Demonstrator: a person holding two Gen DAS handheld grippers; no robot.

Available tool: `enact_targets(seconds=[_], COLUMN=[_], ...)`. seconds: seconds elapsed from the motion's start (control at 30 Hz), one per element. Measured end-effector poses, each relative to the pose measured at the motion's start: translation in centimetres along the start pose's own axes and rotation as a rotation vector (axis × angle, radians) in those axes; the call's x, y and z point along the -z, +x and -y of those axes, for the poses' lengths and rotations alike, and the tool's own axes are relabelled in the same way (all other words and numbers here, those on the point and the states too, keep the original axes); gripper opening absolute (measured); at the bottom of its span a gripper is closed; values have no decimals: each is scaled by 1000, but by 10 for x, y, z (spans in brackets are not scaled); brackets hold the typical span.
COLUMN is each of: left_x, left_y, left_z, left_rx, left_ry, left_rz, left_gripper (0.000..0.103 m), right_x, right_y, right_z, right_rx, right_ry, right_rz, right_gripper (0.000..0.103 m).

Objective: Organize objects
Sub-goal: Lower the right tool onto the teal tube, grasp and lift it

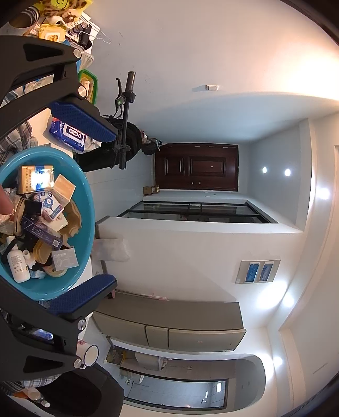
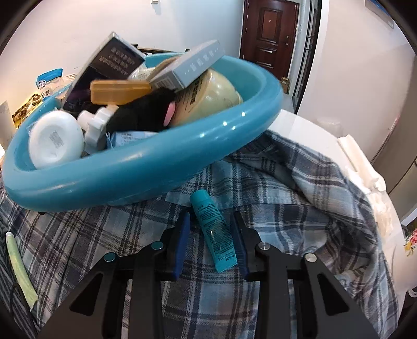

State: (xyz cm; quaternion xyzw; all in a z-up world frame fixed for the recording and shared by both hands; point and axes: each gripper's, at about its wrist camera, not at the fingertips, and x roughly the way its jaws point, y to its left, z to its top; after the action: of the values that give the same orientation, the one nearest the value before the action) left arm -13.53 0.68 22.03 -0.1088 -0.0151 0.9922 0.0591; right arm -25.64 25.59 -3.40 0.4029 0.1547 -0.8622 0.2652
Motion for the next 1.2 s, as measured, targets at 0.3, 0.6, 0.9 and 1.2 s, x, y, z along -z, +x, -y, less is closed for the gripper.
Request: enact_targets(seconds=[0.3, 0.6, 0.9, 1.2], left_x=[2, 0, 1, 12], left_y=[7, 4, 7, 1], left_z=[8, 8, 15, 40], left_rx=[14, 41, 12, 12], left_ry=[20, -5, -3, 14], left_rz=[-15, -6, -1, -81], left_gripper=[103, 103, 103, 103], right_x=[8, 17, 18, 15], right_y=[-12, -40, -74, -122], right_z=[11, 30, 39, 46], right_rx=[-43, -22, 90, 95], right_ry=[108, 238, 296, 298], right_rz=[-13, 77, 236, 423], right_gripper=[19, 19, 19, 19])
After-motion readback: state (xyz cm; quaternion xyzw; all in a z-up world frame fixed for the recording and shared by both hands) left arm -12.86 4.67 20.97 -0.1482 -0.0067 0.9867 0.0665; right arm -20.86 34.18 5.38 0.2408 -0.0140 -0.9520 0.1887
